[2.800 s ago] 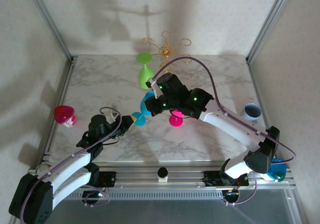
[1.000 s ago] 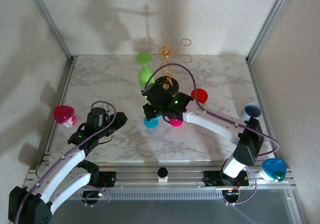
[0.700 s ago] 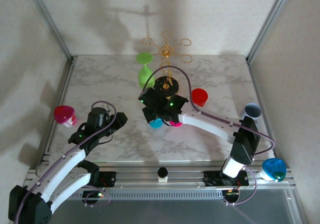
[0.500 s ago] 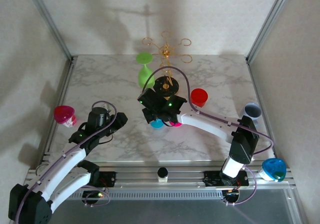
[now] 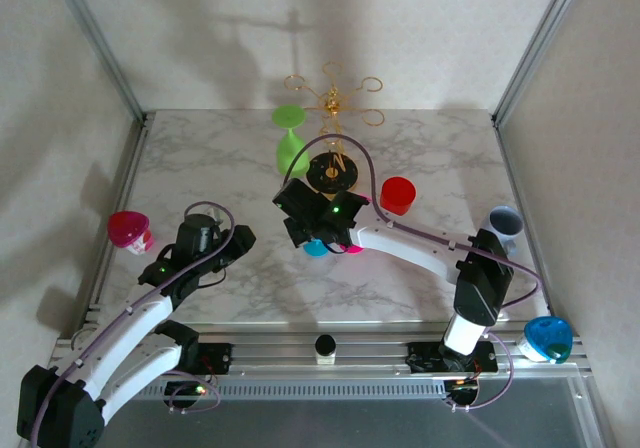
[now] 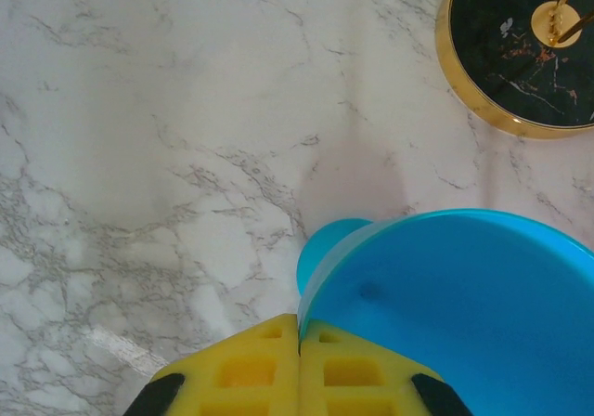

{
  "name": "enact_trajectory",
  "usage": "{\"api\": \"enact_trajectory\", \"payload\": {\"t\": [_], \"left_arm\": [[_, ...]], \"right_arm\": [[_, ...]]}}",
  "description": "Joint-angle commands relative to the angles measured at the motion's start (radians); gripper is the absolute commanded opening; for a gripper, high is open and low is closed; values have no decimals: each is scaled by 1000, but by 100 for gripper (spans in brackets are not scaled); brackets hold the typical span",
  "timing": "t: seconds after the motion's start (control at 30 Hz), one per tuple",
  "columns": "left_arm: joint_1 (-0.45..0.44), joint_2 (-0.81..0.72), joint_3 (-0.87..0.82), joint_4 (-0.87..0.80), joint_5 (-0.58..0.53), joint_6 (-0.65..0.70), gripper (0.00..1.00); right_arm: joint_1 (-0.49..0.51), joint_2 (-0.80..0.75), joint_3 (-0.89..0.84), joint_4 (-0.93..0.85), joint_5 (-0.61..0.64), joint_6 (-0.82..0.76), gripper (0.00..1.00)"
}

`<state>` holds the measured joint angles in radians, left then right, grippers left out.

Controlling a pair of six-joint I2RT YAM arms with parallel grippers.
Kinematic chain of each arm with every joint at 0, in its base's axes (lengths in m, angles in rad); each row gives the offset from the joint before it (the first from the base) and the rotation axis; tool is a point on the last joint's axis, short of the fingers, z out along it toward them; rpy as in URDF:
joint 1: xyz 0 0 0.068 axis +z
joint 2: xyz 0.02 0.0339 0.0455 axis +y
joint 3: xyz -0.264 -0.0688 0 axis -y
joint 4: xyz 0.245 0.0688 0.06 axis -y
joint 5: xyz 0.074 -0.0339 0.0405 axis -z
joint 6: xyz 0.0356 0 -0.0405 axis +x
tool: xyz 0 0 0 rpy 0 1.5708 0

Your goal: Take the wine glass off the wine glass rack

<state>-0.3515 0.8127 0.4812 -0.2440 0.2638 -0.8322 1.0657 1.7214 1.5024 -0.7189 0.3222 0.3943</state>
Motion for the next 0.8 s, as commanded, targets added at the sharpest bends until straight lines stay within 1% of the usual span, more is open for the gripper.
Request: {"api": "enact_trajectory", "payload": {"t": [0.0,0.23,0.27,0.43,0.63,0.77], "left_arm": [[8,-4,20,9,-11,21,42],[10,-6,19,9,-12,19,42],[9,-5,19,10,-12,21,42],[9,-4,19,10,-12,22,42],[10,-6,20,11,-8,24,42],[10,1,36,6,-6,35,43]], "right_arm": [[11,13,7,4,28,-9,0],[12,24,10,0,29,-6,1],[12,23,10,0,31,-6,3],[14,20,10,0,36,-5,17],[16,11,17,-5,44,-6,29],[16,1,45,-31,49,-10,34]]}}
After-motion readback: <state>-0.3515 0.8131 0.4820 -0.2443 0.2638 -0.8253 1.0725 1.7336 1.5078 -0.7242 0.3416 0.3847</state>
